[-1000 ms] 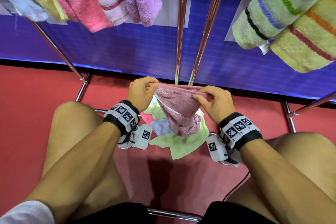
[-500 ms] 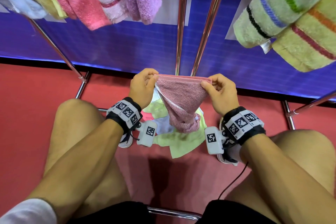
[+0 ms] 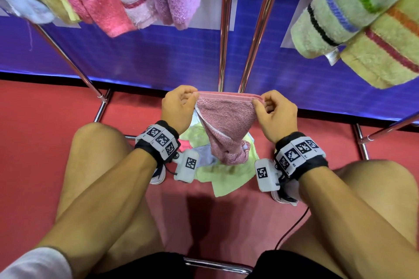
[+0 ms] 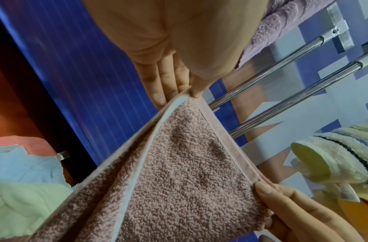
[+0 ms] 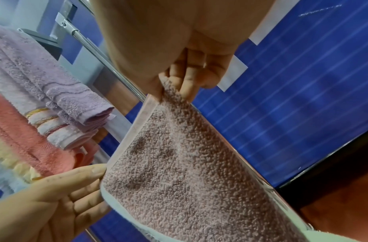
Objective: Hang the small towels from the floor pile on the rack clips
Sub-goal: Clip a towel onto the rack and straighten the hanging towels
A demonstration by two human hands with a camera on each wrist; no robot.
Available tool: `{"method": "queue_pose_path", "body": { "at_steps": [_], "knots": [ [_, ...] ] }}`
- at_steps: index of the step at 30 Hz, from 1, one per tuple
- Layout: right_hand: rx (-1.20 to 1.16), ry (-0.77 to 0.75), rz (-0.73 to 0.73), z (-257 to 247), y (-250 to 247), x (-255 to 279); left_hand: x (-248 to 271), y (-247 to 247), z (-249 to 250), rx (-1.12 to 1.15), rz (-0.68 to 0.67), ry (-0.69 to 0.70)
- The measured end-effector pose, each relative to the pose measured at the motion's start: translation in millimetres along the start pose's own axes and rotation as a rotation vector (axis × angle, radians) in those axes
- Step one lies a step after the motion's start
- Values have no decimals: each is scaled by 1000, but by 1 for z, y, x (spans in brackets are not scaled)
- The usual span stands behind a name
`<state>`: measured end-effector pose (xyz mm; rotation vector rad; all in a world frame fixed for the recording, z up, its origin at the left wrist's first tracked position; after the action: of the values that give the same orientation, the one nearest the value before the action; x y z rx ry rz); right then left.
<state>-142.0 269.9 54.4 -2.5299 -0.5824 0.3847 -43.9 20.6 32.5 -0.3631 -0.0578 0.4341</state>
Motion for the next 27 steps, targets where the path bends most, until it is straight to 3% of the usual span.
{"method": "queue_pose_path", "body": {
  "at_steps": [8,15,22,27],
  "knots": [
    [32,3,45,1,-3,-1,4,8,4,91,7,-36],
    [57,17,-126,-9,19,2,9,30,-1,182,-79,-117],
    [-56,-109,-275,-26,45,9,16,53,15,294,-191,-99],
    [-60,-203,-304,-35,45,11,19,58,23,334,-226,-52]
  ]
}}
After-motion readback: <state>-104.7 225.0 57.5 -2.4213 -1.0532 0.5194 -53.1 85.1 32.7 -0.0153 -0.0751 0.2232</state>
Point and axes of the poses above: each hand's wrist, its own x-axis away from the middle knuckle, its own y-axis out of the palm, z = x × y, the point moved 7 cm from there along -x, towards the middle knuckle, and after that the axes turned 14 degrees about -z, right-handed, at the moved point
